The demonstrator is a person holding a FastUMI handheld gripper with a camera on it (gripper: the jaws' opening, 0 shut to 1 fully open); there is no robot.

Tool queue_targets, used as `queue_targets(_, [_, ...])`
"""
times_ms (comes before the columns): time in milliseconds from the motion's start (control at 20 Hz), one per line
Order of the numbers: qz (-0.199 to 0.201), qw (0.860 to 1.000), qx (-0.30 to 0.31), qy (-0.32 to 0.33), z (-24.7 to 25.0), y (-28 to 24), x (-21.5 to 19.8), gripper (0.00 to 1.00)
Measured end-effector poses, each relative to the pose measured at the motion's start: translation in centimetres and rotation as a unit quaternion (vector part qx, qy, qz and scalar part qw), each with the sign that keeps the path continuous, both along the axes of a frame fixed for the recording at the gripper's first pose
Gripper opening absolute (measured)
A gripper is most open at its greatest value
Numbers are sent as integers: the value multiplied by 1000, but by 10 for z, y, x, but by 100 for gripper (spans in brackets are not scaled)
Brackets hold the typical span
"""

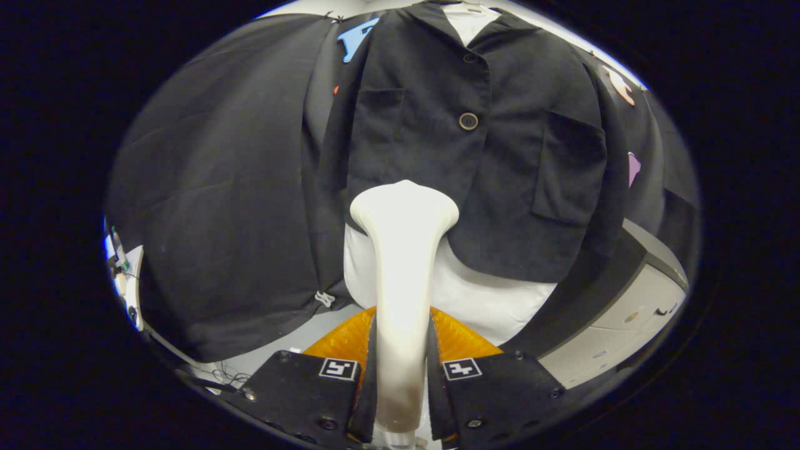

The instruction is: Iron the clothes twice with a garment steamer, once on the left side and once on the right side.

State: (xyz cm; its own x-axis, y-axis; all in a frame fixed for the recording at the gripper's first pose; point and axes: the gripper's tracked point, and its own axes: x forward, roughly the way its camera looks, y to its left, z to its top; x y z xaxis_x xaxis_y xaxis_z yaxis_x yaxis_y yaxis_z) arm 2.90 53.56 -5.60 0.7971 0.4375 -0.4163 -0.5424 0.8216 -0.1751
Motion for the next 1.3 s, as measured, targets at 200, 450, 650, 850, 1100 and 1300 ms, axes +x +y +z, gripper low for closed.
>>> queue_targets(200, [5,1000,-5,7,-6,-5,-9,36])
queue_targets(450, [5,1000,24,-11,33,-24,-22,36])
queue_targets(650, [-21,997,59,-41,83,-70,-39,36])
queue_targets(850, [-85,991,81,-61,129,-145,-38,36])
queue_targets(1100, [-151,979,100,-94,176,-232,-46,36])
queue_targets(1300, [-175,971,122,-110,206,-288,-53,36])
